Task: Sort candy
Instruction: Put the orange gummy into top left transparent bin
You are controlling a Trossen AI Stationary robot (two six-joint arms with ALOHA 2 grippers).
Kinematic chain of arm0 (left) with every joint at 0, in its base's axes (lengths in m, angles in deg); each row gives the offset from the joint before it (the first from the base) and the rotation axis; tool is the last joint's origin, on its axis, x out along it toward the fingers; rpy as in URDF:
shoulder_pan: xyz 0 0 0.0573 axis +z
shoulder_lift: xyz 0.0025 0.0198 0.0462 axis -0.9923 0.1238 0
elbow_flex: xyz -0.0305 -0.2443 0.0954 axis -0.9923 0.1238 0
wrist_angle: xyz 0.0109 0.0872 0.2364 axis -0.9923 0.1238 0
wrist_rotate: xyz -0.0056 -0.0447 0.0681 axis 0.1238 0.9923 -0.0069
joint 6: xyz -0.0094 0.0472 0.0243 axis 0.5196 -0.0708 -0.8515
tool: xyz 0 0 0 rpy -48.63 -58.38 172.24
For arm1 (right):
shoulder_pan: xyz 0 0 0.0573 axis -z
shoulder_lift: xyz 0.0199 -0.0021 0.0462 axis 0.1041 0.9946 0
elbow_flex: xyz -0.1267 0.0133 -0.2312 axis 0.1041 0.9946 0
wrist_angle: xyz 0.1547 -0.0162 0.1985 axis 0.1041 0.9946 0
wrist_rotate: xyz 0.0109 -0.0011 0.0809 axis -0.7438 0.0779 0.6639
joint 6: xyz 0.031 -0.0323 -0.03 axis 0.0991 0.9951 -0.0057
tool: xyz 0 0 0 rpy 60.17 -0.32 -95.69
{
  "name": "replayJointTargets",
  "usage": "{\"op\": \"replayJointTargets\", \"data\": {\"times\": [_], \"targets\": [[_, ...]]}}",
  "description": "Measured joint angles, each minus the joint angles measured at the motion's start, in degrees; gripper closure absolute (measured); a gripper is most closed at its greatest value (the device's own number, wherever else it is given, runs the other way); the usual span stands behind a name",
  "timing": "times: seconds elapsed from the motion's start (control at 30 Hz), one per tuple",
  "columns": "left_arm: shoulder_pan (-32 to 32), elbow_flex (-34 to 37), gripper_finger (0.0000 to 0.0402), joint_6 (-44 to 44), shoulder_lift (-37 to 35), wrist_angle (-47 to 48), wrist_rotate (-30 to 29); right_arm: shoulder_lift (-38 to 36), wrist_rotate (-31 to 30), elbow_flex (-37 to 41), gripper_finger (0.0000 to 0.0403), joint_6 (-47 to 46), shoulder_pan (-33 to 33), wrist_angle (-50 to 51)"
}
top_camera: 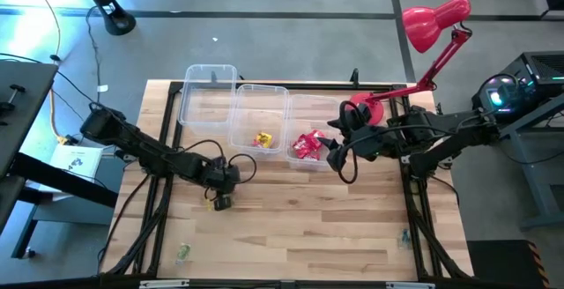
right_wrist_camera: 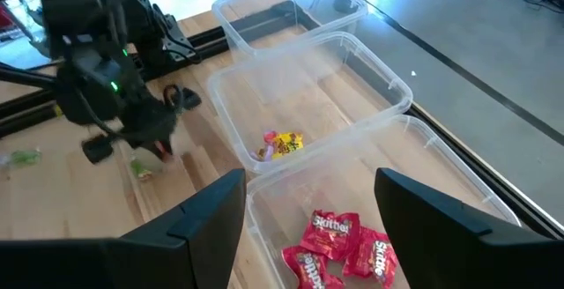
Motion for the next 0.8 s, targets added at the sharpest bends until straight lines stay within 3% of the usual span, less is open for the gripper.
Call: {"op": "replayJointTargets", "data": {"times": [0.13,0.27,0.37,0.47,0.53,0.6,0.8], "targets": [[-0.1,-4.37,0.0375,0.02,-7.38,5.42,-0.35,0.0,0.0,0.0,0.0156,0.03,0.0,0.16],[-1.35,-10.53,0.0394,-0.52,-17.35,10.92,-4.06,-0.02,-0.01,0.0,0.0156,0.02,0.0,0.18],[-2.31,-15.25,0.0394,-3.33,-25.01,11.56,-12.09,-0.04,0.0,0.0,0.0156,0.02,0.0,0.18],[-2.18,-18.18,0.0393,-7.19,-30.58,12.69,-25.15,-0.04,-0.02,0.0,0.0156,0.02,0.0,0.18],[-1.25,-19.11,0.0393,-8.76,-33.29,15.79,-33.78,-0.04,-0.02,0.0,0.0156,0.02,0.0,0.18],[0.96,-19.18,0.0393,-8.09,-34.99,21.37,-38.52,-0.04,-0.01,0.0,0.0156,0.02,0.0,0.18],[11.29,-18.21,0.0372,3.09,-33.07,41.78,-36.71,-0.04,-0.84,0.0,0.0156,0.53,0.02,0.2]]}}
